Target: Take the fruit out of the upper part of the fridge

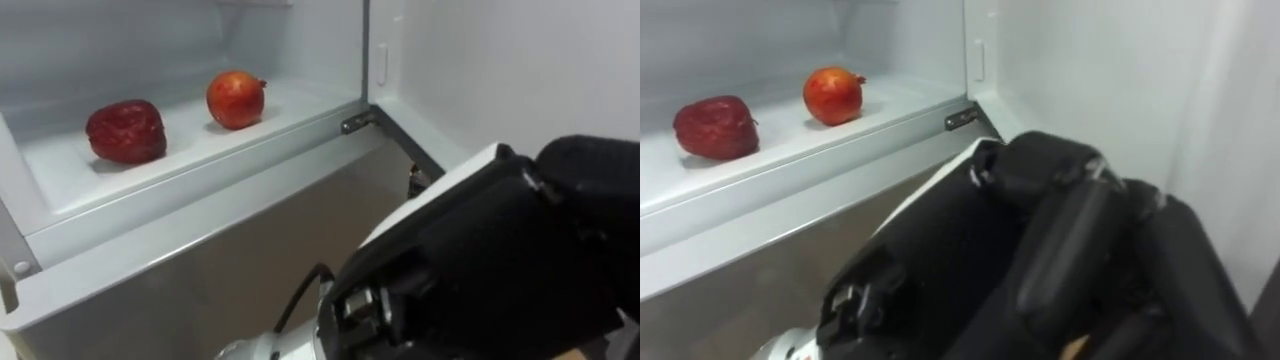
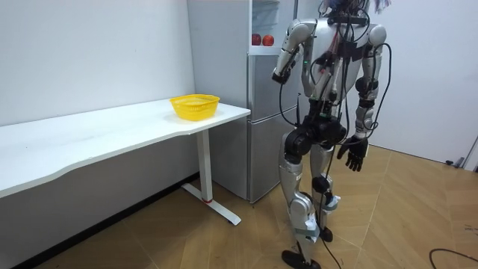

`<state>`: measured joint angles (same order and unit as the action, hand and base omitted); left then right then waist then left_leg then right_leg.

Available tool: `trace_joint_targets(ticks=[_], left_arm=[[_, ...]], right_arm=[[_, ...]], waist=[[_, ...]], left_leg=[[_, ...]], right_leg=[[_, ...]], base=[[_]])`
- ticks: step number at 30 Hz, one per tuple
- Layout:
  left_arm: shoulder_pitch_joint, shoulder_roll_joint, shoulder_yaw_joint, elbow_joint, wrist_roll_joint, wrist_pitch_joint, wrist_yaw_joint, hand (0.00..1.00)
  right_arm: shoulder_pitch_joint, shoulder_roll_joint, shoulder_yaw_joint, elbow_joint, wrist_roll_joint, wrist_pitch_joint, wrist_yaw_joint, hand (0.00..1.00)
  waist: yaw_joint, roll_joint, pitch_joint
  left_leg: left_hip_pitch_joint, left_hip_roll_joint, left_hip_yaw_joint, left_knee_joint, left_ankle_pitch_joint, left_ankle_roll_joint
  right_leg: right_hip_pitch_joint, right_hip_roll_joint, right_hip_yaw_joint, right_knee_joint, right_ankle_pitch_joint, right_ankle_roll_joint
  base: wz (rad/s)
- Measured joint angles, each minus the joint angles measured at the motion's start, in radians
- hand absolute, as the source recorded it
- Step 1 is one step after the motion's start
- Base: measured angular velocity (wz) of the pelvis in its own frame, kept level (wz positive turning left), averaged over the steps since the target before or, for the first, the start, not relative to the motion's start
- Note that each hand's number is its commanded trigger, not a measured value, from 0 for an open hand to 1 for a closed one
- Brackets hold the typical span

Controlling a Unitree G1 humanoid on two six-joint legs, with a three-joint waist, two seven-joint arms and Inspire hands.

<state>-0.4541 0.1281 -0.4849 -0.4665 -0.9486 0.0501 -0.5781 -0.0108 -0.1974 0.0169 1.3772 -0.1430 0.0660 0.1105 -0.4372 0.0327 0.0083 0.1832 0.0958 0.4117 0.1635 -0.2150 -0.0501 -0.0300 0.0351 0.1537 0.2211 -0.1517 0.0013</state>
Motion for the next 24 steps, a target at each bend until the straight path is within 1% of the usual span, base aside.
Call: trace_joint_targets(ticks=[1,2,3,4,6,8,10,13,16,17,18,19,20,21,22,24], left_arm=[[-0.02,-0.003,-0.008,0.004,0.0,0.0,0.004,1.0],[-0.031,-0.006,-0.011,0.009,0.0,0.0,0.003,0.92],[-0.047,-0.011,-0.019,0.015,-0.001,0.0,0.004,0.28],[-0.052,-0.014,-0.026,0.016,-0.001,0.0,0.005,0.0],[-0.057,-0.029,-0.05,0.016,-0.002,0.002,0.007,0.0],[-0.057,-0.035,-0.055,0.018,-0.001,0.004,0.007,0.0],[-0.057,-0.035,-0.055,0.019,-0.002,0.004,0.009,0.0],[-0.058,-0.035,-0.055,0.021,-0.002,0.003,0.018,0.0],[-0.057,-0.035,-0.054,0.044,-0.002,0.003,0.019,0.0],[-0.056,-0.035,-0.054,0.055,-0.002,0.003,0.019,0.0],[-0.053,-0.034,-0.053,0.062,-0.001,0.003,0.019,0.0],[-0.049,-0.033,-0.053,0.062,0.0,0.003,0.019,0.0],[-0.04,-0.031,-0.052,0.062,0.005,0.003,0.019,0.0],[-0.031,-0.025,-0.049,0.052,0.007,0.004,0.019,0.0],[-0.029,-0.023,-0.046,0.046,0.007,0.004,0.02,0.0],[-0.024,-0.009,-0.026,0.034,0.005,0.003,0.02,0.0]], right_arm=[[0.0,0.0,0.0,0.0,0.0,0.0,-0.003,0.0],[0.0,0.0,0.0,0.0,0.0,0.0,-0.003,0.0],[-0.001,0.0,0.0,0.0,-0.003,0.0,-0.003,0.0],[-0.001,0.0,0.0,-0.001,-0.003,0.0,-0.003,0.0],[-0.002,0.0,0.001,-0.003,-0.002,-0.001,-0.002,0.0],[-0.004,0.0,0.003,-0.002,-0.002,-0.002,-0.002,0.0],[0.0,-0.001,0.009,-0.001,0.0,-0.006,-0.002,0.0],[0.003,-0.001,0.022,0.0,0.0,-0.007,-0.002,0.0],[0.004,-0.001,0.023,-0.001,-0.001,-0.008,-0.002,0.0],[0.004,-0.001,0.027,-0.001,-0.006,-0.009,-0.003,0.0],[0.004,-0.001,0.028,-0.001,-0.013,-0.009,-0.002,0.0],[0.004,-0.002,0.027,-0.001,-0.016,-0.01,-0.003,0.0],[0.004,-0.003,0.027,-0.003,-0.022,-0.009,-0.003,0.0],[0.005,-0.003,0.027,-0.005,-0.023,-0.01,-0.006,0.0],[0.007,-0.004,0.027,-0.005,-0.024,-0.011,-0.007,0.0],[0.011,-0.004,0.02,-0.006,-0.019,-0.014,-0.007,0.0]], waist=[[0.0,0.001,-0.0001],[0.0,0.002,-0.0005],[-0.004,0.004,-0.0017],[-0.007,0.006,-0.0026],[-0.025,0.01,-0.0035],[-0.032,0.012,-0.0029],[-0.049,0.011,-0.0025],[-0.051,0.009,-0.0013],[-0.045,0.008,-0.0002],[-0.041,0.008,0.0003],[-0.034,0.009,0.0027],[-0.029,0.01,0.004],[-0.015,0.013,0.0054],[0.004,0.018,0.0041],[0.01,0.019,0.0037],[0.038,0.021,0.0036]], left_leg=[[0.0,0.0,0.002,0.0,0.0,0.0],[0.0,0.0,0.002,0.0,0.0,0.0],[0.0,0.0,0.003,0.0,0.0,0.0],[0.0,0.0,0.003,0.0,0.0,0.0],[0.001,0.0,0.008,0.0,0.0,0.0],[0.002,0.001,0.014,0.0,0.0,0.0],[0.003,0.003,0.011,0.0,0.0,0.0],[0.003,0.002,0.009,0.0,-0.001,-0.001],[0.003,0.003,0.006,0.0,-0.003,-0.003],[0.001,0.002,-0.004,0.0,-0.003,-0.003],[0.0,0.002,-0.009,0.0,-0.004,-0.003],[-0.001,0.002,-0.009,-0.001,-0.004,-0.003],[-0.004,0.002,-0.018,-0.001,-0.004,-0.003],[-0.011,0.001,-0.032,-0.001,-0.004,-0.003],[-0.016,0.001,-0.041,0.0,-0.004,-0.003],[-0.033,0.0,-0.077,0.0,-0.003,-0.003]], right_leg=[[-0.002,0.001,0.005,0.0,0.0,0.0],[-0.003,0.001,0.006,0.0,0.0,0.0],[-0.004,0.001,0.007,-0.001,0.001,0.0],[-0.004,0.001,0.007,-0.001,0.001,-0.001],[-0.005,0.001,0.007,-0.002,0.001,-0.001],[-0.005,0.001,0.007,-0.001,0.001,-0.001],[-0.003,0.001,-0.001,0.003,0.002,-0.003],[-0.004,0.001,-0.002,0.003,0.002,-0.003],[-0.003,0.001,-0.007,0.007,0.002,-0.003],[-0.003,0.001,-0.01,0.005,0.003,-0.003],[0.0,0.0,-0.013,0.0,0.005,-0.001],[0.0,0.0,-0.013,-0.001,0.005,-0.001],[-0.001,-0.001,-0.018,-0.001,0.005,-0.001],[-0.006,-0.003,-0.025,0.0,0.006,0.0],[-0.007,-0.004,-0.032,-0.001,0.006,0.001],[-0.005,-0.015,-0.077,0.003,0.007,0.001]], base=[[-0.1],[-0.1],[-0.06],[-0.03],[-0.02],[-0.07],[0.04],[0.02],[0.05],[0.11],[0.11],[0.12],[0.14],[0.18],[0.37],[0.56]])
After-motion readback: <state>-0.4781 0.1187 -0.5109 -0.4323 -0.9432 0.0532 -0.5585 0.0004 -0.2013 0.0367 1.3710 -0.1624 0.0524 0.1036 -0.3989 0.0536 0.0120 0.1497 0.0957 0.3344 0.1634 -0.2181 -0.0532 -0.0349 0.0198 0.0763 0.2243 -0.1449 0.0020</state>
